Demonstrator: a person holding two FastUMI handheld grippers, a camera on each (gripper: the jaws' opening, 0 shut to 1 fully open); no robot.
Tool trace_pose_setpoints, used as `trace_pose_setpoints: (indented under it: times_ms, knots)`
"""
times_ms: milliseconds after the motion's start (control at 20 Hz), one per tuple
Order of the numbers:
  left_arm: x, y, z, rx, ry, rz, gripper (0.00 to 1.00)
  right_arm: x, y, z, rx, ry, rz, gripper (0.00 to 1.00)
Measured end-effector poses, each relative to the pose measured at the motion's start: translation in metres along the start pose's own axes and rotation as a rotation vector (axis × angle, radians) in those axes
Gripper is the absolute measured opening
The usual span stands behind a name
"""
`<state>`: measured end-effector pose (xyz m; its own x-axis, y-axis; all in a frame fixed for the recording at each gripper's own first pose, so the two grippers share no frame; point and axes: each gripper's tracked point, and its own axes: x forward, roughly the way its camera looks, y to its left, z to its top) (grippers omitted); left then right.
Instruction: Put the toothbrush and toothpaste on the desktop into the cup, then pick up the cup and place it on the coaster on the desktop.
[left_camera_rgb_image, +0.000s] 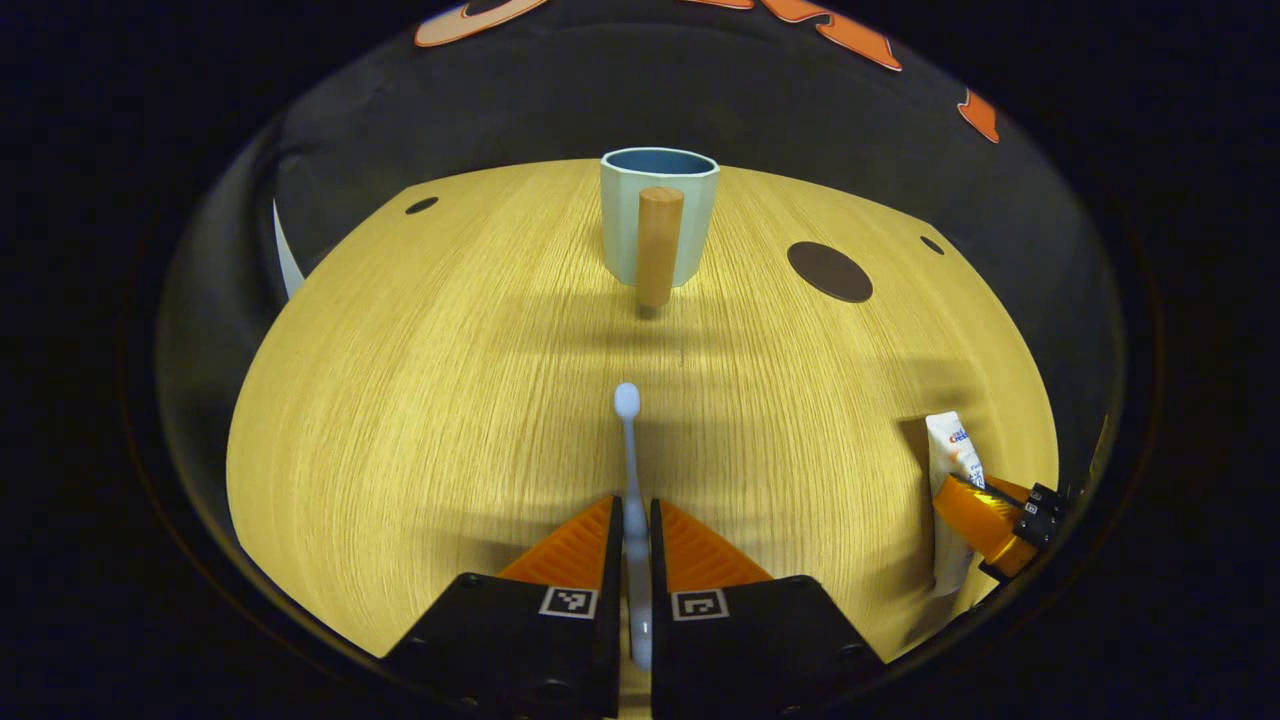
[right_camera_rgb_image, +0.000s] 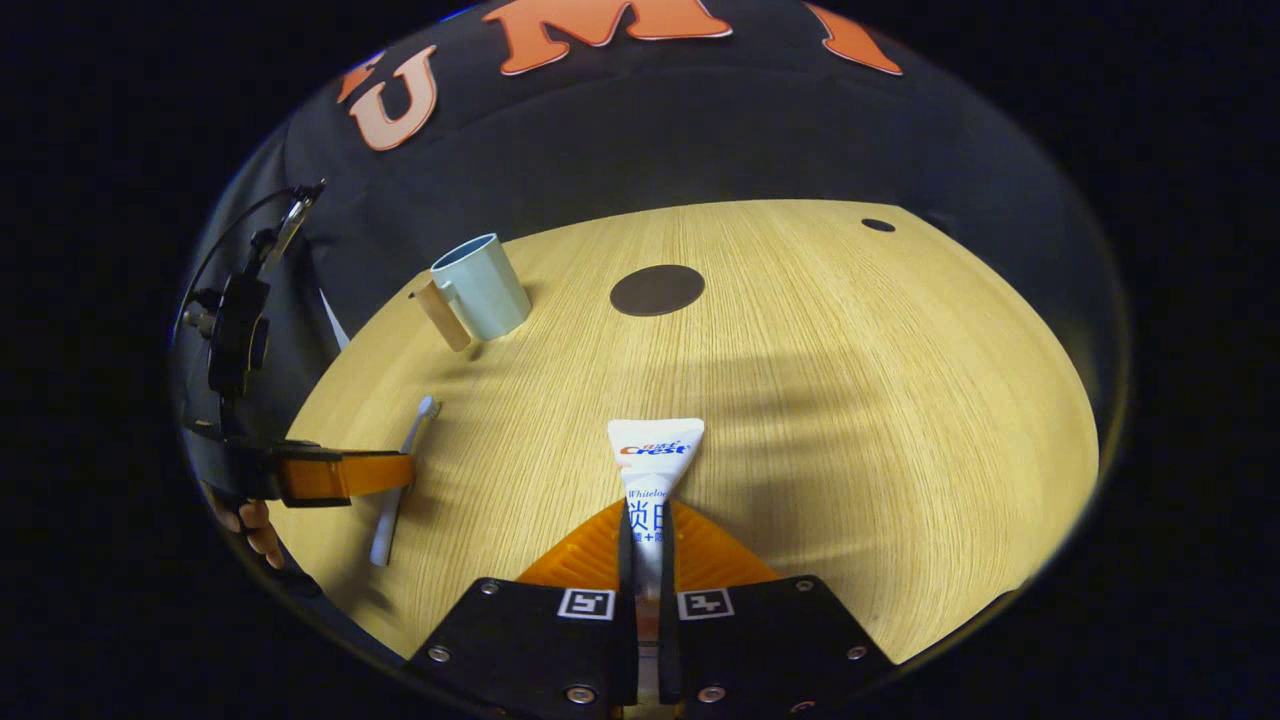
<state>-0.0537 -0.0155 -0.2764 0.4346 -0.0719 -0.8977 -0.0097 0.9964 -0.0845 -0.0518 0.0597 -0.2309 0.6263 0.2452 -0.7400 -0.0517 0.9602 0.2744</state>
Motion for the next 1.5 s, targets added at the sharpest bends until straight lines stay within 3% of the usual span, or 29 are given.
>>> trace_pose_setpoints:
  times_ms: [50, 200, 400, 450, 500, 650, 950, 1400, 1500]
  knots:
    - [0.0, -0.003, 0.006, -0.02, 0.011, -0.024, 0.12, 0.001, -0.001, 0.001, 0.017, 0.002, 0.011, 0.06]
    - [0.022, -0.01, 0.033, -0.02, -0.004, -0.087, 0.05, 0.003, -0.001, 0.008, 0.012, -0.017, 0.011, 0.06]
    - [0.046, -0.006, 0.084, -0.014, -0.065, -0.099, 0.05, 0.003, -0.002, 0.02, -0.006, -0.056, 0.012, 0.06]
    - [0.021, 0.006, 0.015, -0.023, -0.086, -0.11, 0.05, 0.002, -0.001, 0.023, -0.008, -0.071, 0.018, 0.06]
    - [0.045, -0.003, 0.077, -0.033, -0.11, -0.116, 0.06, 0.0, 0.0, 0.029, -0.009, -0.084, 0.022, 0.06]
    - [0.042, 0.009, 0.083, -0.045, -0.172, -0.137, 0.05, -0.004, 0.007, 0.047, -0.023, -0.137, 0.037, 0.06]
    - [0.017, 0.017, 0.112, -0.006, -0.423, -0.154, 0.06, -0.016, 0.015, 0.08, -0.032, -0.239, 0.057, 0.05]
    - [-0.013, 0.035, 0.172, -0.001, -0.673, -0.076, 0.05, -0.046, 0.024, 0.138, -0.067, -0.409, 0.068, 0.05]
    - [-0.019, 0.048, 0.195, 0.004, -0.753, -0.012, 0.05, -0.05, 0.026, 0.15, -0.065, -0.443, 0.071, 0.06]
